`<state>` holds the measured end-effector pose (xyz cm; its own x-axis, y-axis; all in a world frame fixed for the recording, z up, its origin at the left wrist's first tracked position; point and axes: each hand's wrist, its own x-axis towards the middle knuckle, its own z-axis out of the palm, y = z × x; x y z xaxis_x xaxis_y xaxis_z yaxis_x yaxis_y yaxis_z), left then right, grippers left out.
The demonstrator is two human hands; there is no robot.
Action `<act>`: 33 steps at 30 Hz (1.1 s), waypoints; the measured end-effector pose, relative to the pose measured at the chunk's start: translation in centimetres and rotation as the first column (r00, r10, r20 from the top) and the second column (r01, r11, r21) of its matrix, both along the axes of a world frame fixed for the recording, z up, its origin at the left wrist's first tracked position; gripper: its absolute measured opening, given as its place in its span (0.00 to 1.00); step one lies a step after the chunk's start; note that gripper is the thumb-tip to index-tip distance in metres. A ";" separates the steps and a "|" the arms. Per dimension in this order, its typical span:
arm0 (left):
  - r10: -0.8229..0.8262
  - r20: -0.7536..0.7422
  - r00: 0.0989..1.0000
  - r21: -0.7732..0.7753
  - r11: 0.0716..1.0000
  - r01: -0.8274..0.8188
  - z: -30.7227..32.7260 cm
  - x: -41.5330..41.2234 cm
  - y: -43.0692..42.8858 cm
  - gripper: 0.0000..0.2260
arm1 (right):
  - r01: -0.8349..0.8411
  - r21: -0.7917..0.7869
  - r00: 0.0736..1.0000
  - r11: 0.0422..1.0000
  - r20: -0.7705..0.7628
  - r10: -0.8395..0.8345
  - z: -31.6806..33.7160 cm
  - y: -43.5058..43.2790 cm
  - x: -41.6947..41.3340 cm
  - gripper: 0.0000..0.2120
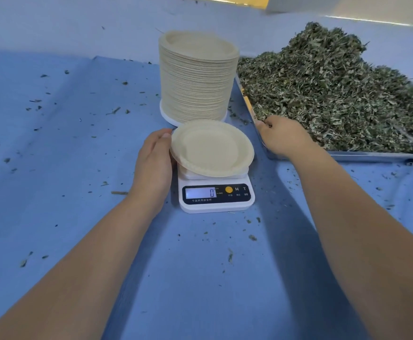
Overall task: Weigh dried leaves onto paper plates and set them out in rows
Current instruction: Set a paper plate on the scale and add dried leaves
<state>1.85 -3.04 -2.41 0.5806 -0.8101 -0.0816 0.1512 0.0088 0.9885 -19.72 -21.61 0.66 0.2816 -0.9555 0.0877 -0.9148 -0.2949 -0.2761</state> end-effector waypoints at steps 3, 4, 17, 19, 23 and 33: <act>-0.003 0.000 1.000 -0.008 1.000 0.003 -0.1 0.0 0.0 0.12 | 0.059 -0.139 0.989 0.989 0.143 -0.039 1.0 -0.9 -0.5 0.17; -0.005 0.003 1.000 -0.009 1.000 0.005 -0.1 0.0 0.0 0.12 | 0.076 -0.200 0.980 0.977 0.197 -0.036 1.3 -1.0 -0.7 0.17; -0.013 0.021 1.000 0.006 1.000 0.013 -0.3 0.1 0.0 0.14 | 0.037 -0.365 0.972 0.930 0.228 0.051 0.8 0.1 -0.9 0.16; -0.013 0.025 1.000 0.005 1.000 0.013 -0.3 0.1 0.1 0.14 | 0.023 -0.321 0.980 0.947 0.195 0.042 1.1 -0.1 -1.0 0.16; -0.012 0.020 1.000 -0.006 1.000 0.012 -0.2 0.2 0.1 0.12 | 0.030 -0.314 0.983 0.949 0.180 0.029 0.8 -0.2 -1.1 0.16; -0.012 0.026 1.000 0.008 1.000 0.012 -0.5 0.2 0.0 0.14 | 0.107 -0.539 0.896 0.835 0.416 0.154 5.5 1.6 0.4 0.19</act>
